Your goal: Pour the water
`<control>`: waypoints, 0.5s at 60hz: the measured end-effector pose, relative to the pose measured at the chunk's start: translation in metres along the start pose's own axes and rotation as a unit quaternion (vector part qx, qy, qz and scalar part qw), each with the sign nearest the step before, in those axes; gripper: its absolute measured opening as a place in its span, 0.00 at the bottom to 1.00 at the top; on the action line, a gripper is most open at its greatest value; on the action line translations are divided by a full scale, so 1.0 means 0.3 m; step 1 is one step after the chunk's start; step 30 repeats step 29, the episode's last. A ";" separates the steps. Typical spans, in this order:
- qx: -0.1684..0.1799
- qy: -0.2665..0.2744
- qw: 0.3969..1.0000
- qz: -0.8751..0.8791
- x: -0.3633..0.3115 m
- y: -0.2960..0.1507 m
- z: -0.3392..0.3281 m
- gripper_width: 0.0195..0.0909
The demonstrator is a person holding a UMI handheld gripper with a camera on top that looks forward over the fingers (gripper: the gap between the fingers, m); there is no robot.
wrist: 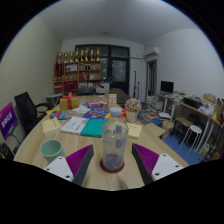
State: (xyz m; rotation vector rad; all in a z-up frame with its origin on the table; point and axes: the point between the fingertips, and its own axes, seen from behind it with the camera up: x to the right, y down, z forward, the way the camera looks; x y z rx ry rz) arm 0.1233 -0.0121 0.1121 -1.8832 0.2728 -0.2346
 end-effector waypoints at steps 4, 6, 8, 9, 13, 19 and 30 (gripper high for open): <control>-0.003 0.005 1.000 -0.002 -0.025 -0.024 -0.117 0.91; -0.006 0.009 1.000 -0.001 -0.043 -0.027 -0.203 0.91; -0.009 0.010 1.000 0.001 -0.066 -0.030 -0.281 0.91; -0.010 0.011 1.000 0.003 -0.078 -0.032 -0.322 0.91; -0.019 0.013 1.000 0.014 -0.126 -0.045 -0.480 0.91; -0.032 0.016 0.999 0.035 -0.213 -0.048 -0.711 0.91; -0.033 0.029 0.998 0.033 -0.291 -0.068 -1.034 0.91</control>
